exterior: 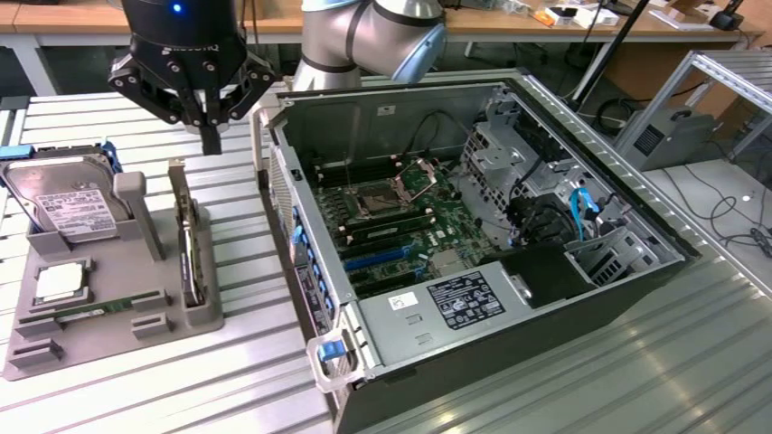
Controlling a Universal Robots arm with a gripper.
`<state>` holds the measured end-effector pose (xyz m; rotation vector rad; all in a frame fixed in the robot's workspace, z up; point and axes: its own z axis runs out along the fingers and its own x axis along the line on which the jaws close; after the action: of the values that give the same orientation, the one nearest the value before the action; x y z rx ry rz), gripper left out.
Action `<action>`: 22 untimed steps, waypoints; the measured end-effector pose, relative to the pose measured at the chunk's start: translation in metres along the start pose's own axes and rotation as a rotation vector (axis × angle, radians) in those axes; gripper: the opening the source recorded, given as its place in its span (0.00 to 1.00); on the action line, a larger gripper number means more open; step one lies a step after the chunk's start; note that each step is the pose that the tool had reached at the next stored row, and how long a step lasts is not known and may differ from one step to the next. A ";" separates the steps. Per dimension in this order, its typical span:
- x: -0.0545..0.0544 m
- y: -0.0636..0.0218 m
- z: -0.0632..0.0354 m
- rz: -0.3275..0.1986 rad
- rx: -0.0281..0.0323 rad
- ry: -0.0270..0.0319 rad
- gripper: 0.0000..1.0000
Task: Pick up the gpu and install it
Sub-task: 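Reach for the gpu, then pick up the gpu and move the gpu toward the slot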
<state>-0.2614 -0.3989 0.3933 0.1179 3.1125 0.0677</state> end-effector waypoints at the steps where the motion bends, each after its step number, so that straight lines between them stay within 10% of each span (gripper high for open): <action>1: 0.000 0.0000 0.0000 0.000 -0.0001 0.0000 0.11; 22: 0.005 -0.0004 0.0003 0.000 0.0000 0.0000 0.11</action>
<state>-0.2666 -0.3989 0.3928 0.1180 3.1125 0.0677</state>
